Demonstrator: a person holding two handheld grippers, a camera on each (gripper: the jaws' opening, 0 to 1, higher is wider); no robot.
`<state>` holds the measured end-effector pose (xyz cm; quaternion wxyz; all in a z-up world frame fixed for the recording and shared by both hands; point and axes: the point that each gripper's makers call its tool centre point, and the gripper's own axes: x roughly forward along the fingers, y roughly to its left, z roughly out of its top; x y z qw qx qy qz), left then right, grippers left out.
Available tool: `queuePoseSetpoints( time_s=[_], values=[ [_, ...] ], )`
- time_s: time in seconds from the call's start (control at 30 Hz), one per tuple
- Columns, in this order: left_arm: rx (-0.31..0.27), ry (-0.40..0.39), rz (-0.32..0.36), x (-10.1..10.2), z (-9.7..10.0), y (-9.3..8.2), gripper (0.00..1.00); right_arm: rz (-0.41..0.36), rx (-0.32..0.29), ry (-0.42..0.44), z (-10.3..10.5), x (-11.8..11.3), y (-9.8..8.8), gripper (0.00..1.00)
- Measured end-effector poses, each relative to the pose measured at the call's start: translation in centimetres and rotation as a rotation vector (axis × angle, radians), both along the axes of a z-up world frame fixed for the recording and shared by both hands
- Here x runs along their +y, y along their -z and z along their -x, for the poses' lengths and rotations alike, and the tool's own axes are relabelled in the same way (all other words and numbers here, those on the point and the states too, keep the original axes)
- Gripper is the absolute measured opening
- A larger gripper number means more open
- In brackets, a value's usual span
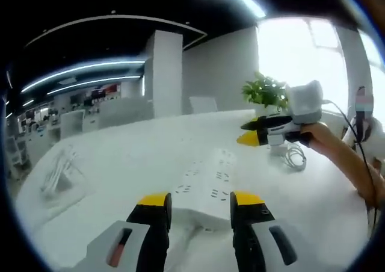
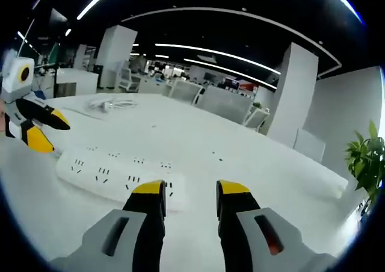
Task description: Straighten the power strip on the desk, plug the charger into it
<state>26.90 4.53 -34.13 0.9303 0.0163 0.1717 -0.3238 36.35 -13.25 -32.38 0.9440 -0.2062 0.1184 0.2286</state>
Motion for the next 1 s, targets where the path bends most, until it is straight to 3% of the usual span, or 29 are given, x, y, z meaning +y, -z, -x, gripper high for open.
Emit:
queuePoseSetpoints(
  time_s=[0.2,0.47,0.73,0.83,1.0],
  values=[
    [0.028,0.026,-0.025,0.3,0.1,1.1,0.37,-0.031,0.046,-0.054,-0.3,0.3,2.0,0.34],
    [0.036,0.062,-0.051,0.0,0.3,1.7,0.35,-0.084,0.065,-0.1,-0.4,0.7,3.0,0.33],
    [0.092,0.077,-0.043,-0.4,0.5,2.6,0.36,-0.078,0.061,-0.132,-0.4,0.9,3.2,0.3],
    [0.085,0.078,-0.059,-0.5,0.7,2.8,0.36,-0.097,0.083,-0.163,-0.2,1.2,3.6,0.33],
    [0.078,0.091,-0.063,-0.9,0.9,2.8,0.36,-0.062,0.105,-0.195,0.2,1.9,4.4,0.36]
  ],
)
